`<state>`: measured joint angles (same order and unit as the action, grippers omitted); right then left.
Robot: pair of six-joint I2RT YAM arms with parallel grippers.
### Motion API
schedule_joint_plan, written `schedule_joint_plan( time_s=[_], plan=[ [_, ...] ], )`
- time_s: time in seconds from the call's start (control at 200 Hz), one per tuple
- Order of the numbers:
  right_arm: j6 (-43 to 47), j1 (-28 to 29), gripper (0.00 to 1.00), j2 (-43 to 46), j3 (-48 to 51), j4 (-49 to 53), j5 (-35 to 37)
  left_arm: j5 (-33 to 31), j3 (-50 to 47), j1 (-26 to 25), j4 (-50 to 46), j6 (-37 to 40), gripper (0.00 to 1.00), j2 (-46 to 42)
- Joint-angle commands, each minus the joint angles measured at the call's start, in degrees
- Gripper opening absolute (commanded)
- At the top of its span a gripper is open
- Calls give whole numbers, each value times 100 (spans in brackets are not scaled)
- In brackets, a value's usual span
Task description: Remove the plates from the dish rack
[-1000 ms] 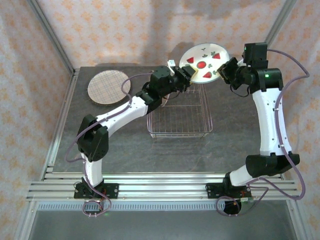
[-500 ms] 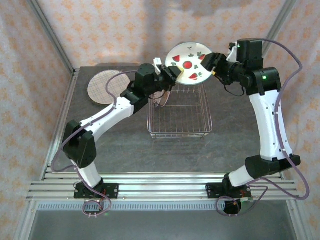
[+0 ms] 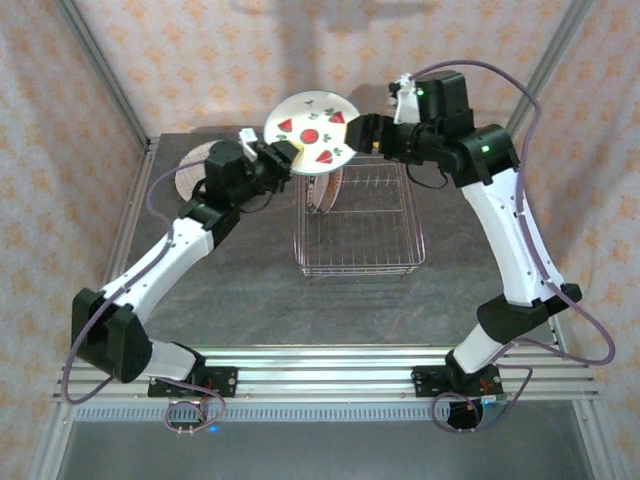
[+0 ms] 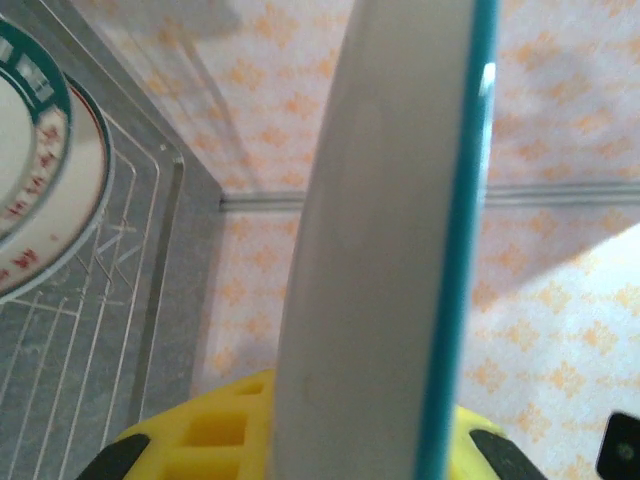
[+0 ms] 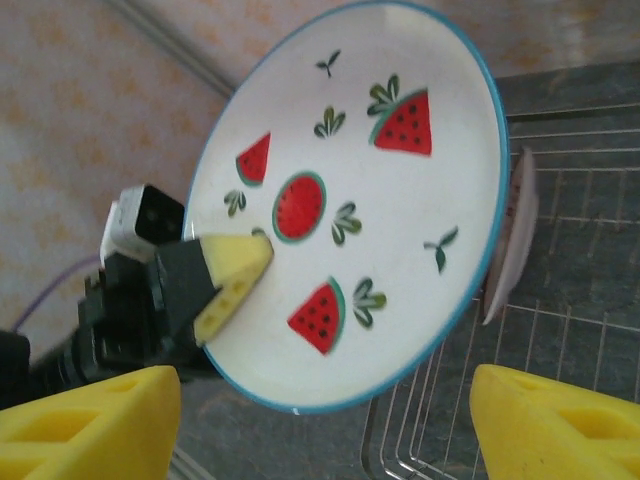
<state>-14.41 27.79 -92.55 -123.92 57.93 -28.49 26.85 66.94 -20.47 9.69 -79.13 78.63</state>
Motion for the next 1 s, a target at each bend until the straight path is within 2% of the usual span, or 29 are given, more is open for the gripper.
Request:
schedule_joint_plan(
  time_s=[0.0,0.205,0.385,0.721,0.991],
  plan=[
    [1036,398,76,225,323,-711,93,198,-295,324,597,-42,0,-660],
    [2346,1086,78,851,1953,-2384,161,171,-1119,940,207,-100,0,-1484],
    [2993,1380,83,1275,3177,-3610,-42,95,-1805,1305,-311,7,0,-2183],
    [3488,1698,89,1416,3819,-3988,107,-212,-3077,1545,-697,208,0,-3139],
    [3499,1730,90,1451,4093,-4039,4,-478,-3859,1577,-671,276,0,-3649]
  ],
)
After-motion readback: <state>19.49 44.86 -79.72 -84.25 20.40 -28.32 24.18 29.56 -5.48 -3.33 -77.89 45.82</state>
